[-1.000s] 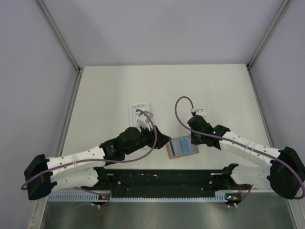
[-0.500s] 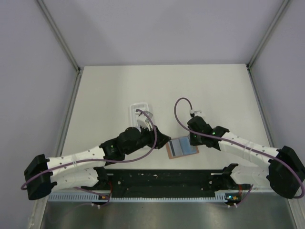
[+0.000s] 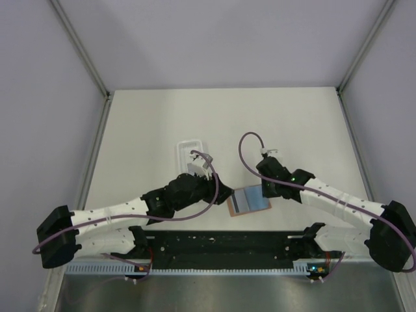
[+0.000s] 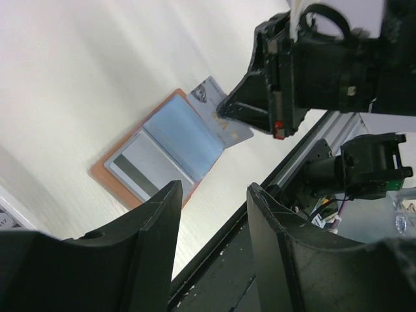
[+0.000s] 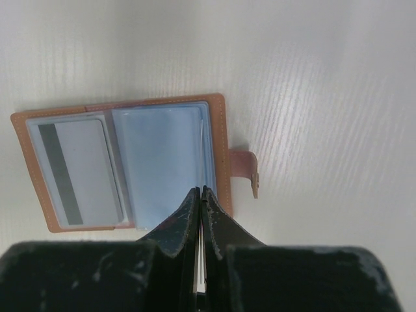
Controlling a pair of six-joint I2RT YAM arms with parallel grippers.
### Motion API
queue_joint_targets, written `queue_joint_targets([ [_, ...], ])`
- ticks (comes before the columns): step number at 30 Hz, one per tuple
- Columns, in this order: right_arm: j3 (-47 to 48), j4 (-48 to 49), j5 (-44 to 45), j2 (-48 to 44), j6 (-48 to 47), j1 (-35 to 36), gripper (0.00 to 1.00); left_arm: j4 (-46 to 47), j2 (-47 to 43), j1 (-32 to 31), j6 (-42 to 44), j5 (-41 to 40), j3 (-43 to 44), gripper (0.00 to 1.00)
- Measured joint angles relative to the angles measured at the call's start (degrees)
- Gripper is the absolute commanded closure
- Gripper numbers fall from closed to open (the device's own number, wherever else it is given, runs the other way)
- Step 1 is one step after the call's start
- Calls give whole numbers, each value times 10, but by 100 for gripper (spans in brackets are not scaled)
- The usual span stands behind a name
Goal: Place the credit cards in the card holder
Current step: Insert the credit card into the card holder.
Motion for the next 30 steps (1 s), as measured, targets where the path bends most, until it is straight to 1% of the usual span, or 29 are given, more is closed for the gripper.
queue_joint_targets([
  [6, 41, -46, 30, 21, -4, 0, 100, -1, 17, -10, 0, 0, -1, 50],
  [12, 42, -68, 64, 53, -11, 0, 100, 0, 17, -12, -3, 0, -7, 50],
  [16, 42, -71, 73, 70, -16, 0, 100, 0, 17, -12, -5, 0, -10, 50],
  [30, 7, -49, 66, 42, 7, 4, 100, 1, 14, -13, -13, -3, -33, 50],
])
